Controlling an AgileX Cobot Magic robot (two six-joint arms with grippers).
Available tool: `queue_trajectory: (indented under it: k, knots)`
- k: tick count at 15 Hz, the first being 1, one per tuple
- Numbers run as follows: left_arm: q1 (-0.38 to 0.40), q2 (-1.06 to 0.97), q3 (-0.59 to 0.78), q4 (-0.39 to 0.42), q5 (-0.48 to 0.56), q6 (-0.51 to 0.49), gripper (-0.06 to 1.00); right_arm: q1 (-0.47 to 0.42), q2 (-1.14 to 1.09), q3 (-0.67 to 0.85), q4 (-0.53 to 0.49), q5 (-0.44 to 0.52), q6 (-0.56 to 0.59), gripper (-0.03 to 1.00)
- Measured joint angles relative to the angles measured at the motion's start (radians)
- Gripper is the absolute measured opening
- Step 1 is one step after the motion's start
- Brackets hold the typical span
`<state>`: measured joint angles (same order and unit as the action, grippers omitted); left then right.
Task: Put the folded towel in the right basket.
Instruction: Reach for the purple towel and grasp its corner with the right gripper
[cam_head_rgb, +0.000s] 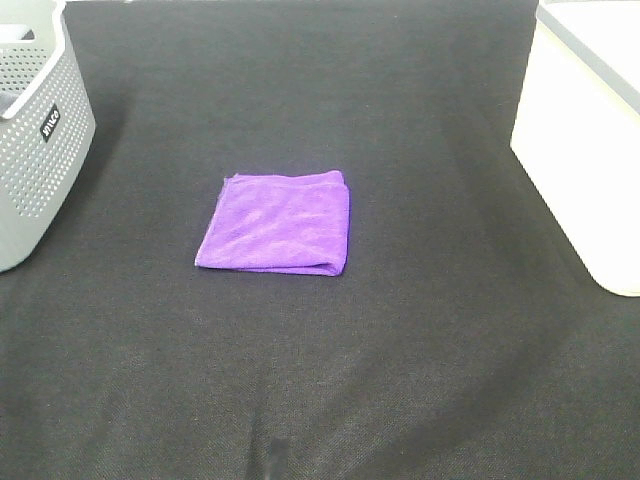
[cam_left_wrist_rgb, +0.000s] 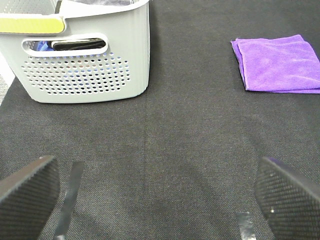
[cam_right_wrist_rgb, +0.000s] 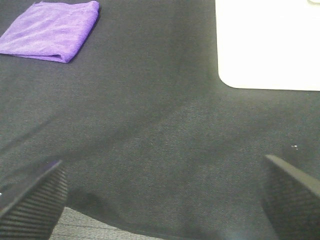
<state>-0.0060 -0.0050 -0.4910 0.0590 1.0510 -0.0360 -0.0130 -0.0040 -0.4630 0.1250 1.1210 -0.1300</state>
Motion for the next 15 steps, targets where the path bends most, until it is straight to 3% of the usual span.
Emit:
queue_trajectory:
  k: [4, 7, 13, 15]
  knots:
    - [0.0, 0.0, 0.0, 0.0, 0.0, 0.0, 0.99, 0.0, 0.004, 0.0, -0.036, 0.0, 0.0, 0.98]
    - [0.0, 0.0, 0.0, 0.0, 0.0, 0.0, 0.99, 0.0, 0.195, -0.042, -0.042, -0.005, 0.001, 0.98]
    - [0.0, 0.0, 0.0, 0.0, 0.0, 0.0, 0.99, 0.0, 1.086, -0.676, 0.084, 0.019, 0.024, 0.97]
    - [0.0, 0.0, 0.0, 0.0, 0.0, 0.0, 0.99, 0.011, 1.325, -0.814, 0.3, 0.009, -0.029, 0.97]
